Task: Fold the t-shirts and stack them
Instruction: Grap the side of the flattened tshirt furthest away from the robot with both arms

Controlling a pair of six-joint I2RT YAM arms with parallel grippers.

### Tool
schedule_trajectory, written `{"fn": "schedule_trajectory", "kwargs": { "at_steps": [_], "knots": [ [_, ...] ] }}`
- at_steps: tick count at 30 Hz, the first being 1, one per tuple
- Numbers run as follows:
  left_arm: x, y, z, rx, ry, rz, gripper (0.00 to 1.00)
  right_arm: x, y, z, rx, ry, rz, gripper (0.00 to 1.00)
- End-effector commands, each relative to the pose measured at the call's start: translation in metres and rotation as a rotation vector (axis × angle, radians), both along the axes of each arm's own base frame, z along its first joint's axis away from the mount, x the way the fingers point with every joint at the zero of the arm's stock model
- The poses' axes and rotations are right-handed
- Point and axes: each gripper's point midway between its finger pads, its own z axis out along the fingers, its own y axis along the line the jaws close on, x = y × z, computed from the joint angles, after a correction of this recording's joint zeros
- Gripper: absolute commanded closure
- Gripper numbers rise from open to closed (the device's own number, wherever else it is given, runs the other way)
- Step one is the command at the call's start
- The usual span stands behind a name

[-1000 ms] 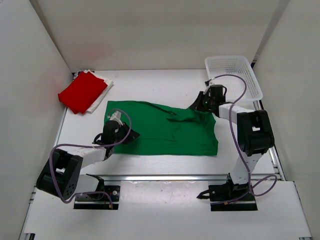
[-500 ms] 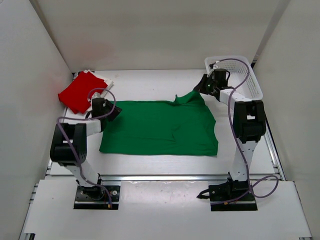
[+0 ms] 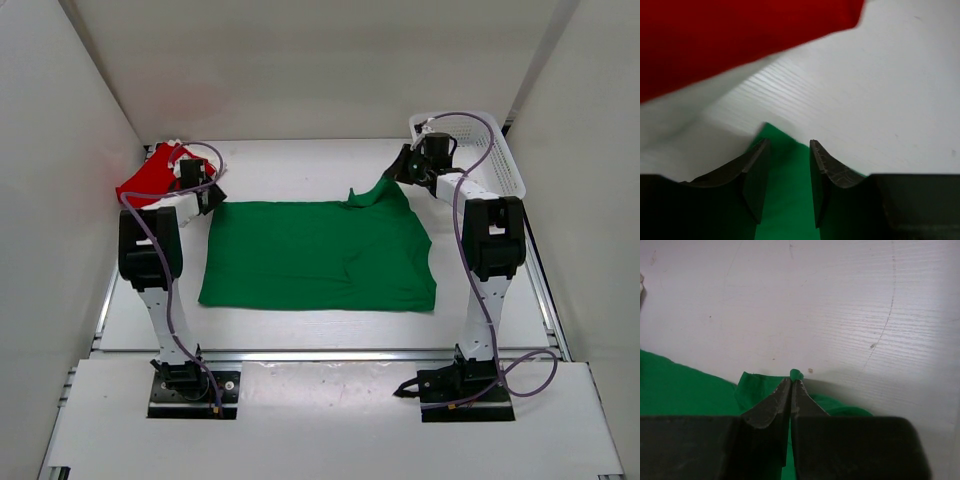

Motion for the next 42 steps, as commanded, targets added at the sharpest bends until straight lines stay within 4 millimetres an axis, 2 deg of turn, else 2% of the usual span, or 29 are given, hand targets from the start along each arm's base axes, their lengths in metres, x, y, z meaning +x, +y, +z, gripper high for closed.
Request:
{"fn": "schedule_trajectory", "kwargs": {
  "at_steps": [1,3,4,5,6,9,12,17,20,24,26,29,30,31,34,35,37,38,39,40,41,42],
  "knots": [
    [-0.004,0.024,0.016,0.107,0.047,0.017,0.52,0.004,0.005,0.033,0.032,-0.084,0.028,1.0],
    [-0.007,0.026,0.012,0.117,0.098,0.001,0.5,0.002,0.007,0.033,0.043,-0.085,0.023,1.0],
    [0.0,0.025,0.011,0.113,0.106,-0.009,0.5,0.002,0.006,0.034,0.056,-0.086,0.022,1.0],
    [-0.007,0.025,0.005,0.112,0.149,-0.032,0.5,0.001,0.009,0.034,0.065,-0.085,0.029,1.0],
    [0.001,0.021,0.002,0.116,0.153,-0.051,0.49,0.0,0.008,0.033,0.076,-0.086,0.027,1.0],
    [-0.001,0.016,-0.012,0.111,0.212,-0.07,0.48,-0.004,0.013,0.035,0.077,-0.09,0.037,1.0],
    [0.001,0.016,-0.014,0.087,0.214,-0.066,0.49,-0.008,0.018,0.033,0.081,-0.082,0.045,1.0],
    [0.0,0.022,-0.025,0.047,0.252,-0.061,0.52,-0.006,0.013,0.044,0.093,-0.111,0.046,1.0],
    [0.002,0.018,-0.021,0.036,0.232,-0.06,0.64,-0.011,0.011,0.037,0.089,-0.096,0.044,1.0],
    [0.003,0.01,-0.021,0.036,0.226,-0.067,0.84,-0.012,0.013,0.036,0.086,-0.093,0.048,1.0],
    [0.002,0.012,-0.021,0.039,0.22,-0.062,0.9,-0.011,0.011,0.041,0.086,-0.105,0.046,1.0],
    [0.001,0.011,-0.016,0.038,0.201,-0.057,1.0,-0.013,0.011,0.044,0.075,-0.102,0.039,1.0],
    [-0.001,0.009,-0.013,0.034,0.193,-0.055,1.0,-0.013,0.012,0.052,0.078,-0.119,0.045,1.0],
    [-0.002,0.015,-0.012,0.031,0.184,-0.04,1.0,-0.013,0.013,0.05,0.074,-0.116,0.045,1.0],
    [0.0,0.005,0.007,0.017,0.126,-0.055,1.0,-0.016,0.008,0.056,0.064,-0.1,0.025,1.0],
    [-0.005,0.004,0.012,0.009,0.114,-0.058,1.0,-0.018,0.007,0.058,0.058,-0.093,0.015,1.0],
    [-0.005,0.002,0.028,-0.005,0.059,-0.051,1.0,-0.027,0.004,0.057,0.066,-0.072,-0.002,1.0],
    [-0.008,0.001,0.037,-0.002,0.043,-0.051,1.0,-0.034,0.002,0.063,0.074,-0.076,-0.011,1.0],
    [-0.012,-0.003,0.042,-0.003,0.03,-0.058,1.0,-0.044,0.001,0.059,0.074,-0.064,-0.019,1.0],
    [-0.014,-0.006,0.043,-0.001,0.026,-0.063,1.0,-0.048,-0.001,0.069,0.084,-0.078,-0.033,1.0],
    [-0.016,-0.005,0.051,0.004,0.009,-0.065,1.0,-0.058,-0.002,0.058,0.088,-0.045,-0.042,1.0],
    [-0.02,-0.006,0.054,0.002,0.0,-0.065,1.0,-0.067,-0.005,0.057,0.09,-0.039,-0.054,1.0]
  ]
}}
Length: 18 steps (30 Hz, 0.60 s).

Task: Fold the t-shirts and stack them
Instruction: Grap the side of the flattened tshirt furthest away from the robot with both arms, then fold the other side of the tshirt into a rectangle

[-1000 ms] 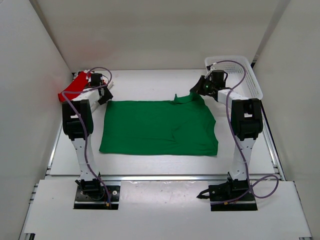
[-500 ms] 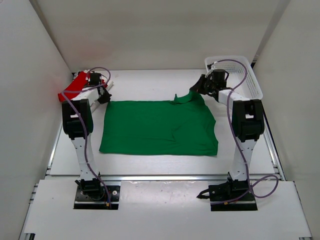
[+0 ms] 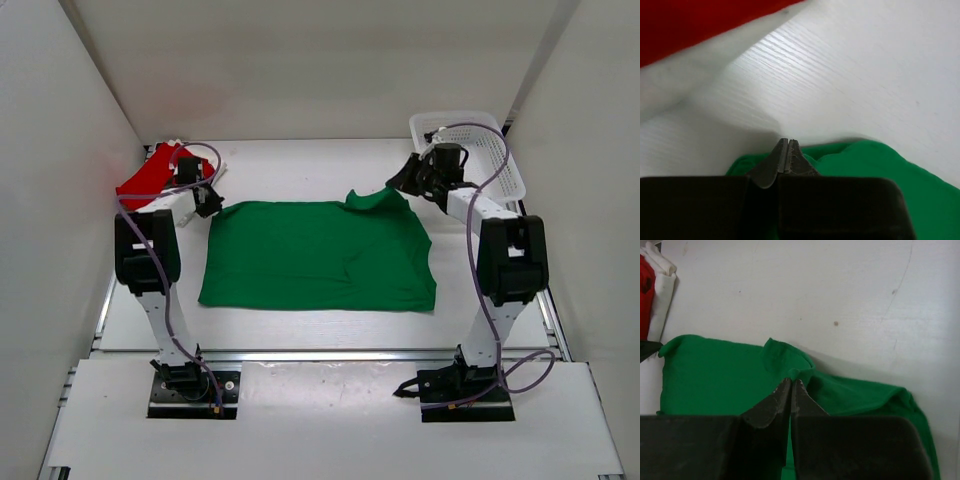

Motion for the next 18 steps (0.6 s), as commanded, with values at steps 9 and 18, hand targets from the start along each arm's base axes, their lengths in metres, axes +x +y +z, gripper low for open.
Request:
{"fn": "schedule_trajectory", "kwargs": {
  "at_steps": [9,18],
  "knots": [
    [-0.024,-0.008,0.071,-0.04,-0.21,-0.009,1.0,-0.075,-0.012,0.03,0.012,-0.057,-0.102,1.0],
    [-0.063,0.009,0.061,-0.038,-0.199,0.028,1.0,-0.12,-0.023,0.04,-0.019,-0.104,-0.148,1.0]
  ]
}}
